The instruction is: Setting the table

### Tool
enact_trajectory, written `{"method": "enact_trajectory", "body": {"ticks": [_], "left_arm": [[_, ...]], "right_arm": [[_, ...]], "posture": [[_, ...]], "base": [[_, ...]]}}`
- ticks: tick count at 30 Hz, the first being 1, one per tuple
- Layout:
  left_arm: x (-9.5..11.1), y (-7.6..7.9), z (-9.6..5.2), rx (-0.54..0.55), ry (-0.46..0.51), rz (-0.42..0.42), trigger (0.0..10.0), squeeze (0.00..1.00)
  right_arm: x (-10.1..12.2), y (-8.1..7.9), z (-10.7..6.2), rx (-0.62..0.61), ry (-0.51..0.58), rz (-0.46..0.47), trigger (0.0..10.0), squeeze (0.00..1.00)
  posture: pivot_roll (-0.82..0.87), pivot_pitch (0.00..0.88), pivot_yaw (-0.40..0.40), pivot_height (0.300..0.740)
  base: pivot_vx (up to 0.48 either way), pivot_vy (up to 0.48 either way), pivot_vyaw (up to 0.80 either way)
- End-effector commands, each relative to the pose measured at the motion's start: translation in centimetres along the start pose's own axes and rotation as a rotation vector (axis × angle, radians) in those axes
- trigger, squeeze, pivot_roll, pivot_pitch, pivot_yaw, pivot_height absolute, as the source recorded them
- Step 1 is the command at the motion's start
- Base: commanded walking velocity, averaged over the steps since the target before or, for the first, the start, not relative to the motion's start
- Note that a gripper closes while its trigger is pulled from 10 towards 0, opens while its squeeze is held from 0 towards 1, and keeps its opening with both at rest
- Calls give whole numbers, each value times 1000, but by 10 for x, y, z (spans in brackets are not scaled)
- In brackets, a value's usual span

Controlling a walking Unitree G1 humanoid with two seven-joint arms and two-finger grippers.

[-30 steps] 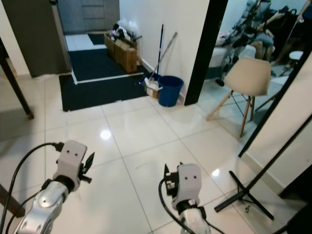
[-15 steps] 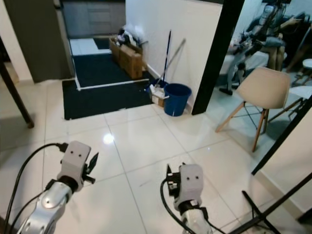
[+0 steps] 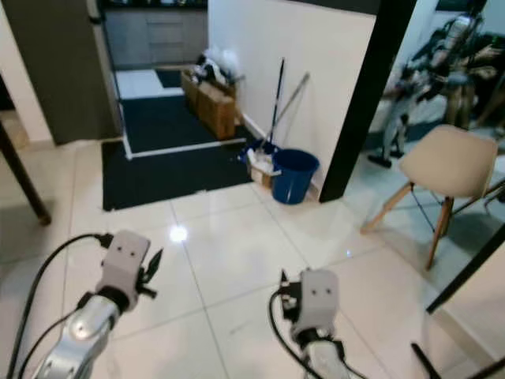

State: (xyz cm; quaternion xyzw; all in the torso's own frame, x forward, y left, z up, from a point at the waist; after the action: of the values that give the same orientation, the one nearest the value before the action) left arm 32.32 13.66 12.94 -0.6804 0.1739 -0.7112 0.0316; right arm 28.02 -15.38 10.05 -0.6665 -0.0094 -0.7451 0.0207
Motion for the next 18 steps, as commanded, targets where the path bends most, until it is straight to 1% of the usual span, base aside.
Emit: {"method": "enact_trajectory", "body": {"ticks": [1, 18], "left_arm": [[-5, 6, -2, -18, -17, -3, 10000, 0], [-5, 5, -1, -20, -19, 0, 10000, 0]], "right_arm": [[-3, 7, -3, -21, -16, -12, 10000, 0], [-4, 6, -3, -16, -22, -7, 10000, 0]], "posture": [[-3, 46, 75, 740], [-5, 48, 79, 740]], "base": [[461, 0, 0], [460, 0, 0]]}}
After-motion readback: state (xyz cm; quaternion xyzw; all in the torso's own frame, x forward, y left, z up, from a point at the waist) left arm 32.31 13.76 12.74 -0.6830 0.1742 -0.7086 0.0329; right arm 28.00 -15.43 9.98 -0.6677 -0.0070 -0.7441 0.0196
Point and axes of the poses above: a point about 5 cm out from each wrist's last joint towards the gripper, its own z axis pointing out of the wrist towards the gripper, its own x axis along the axis of the wrist's last joint, y = z × x, the point moved 1 cm from there along z, pointing out of the wrist towards the gripper, and after that the axes turned 3 degrees about z, right-handed, at the moved point
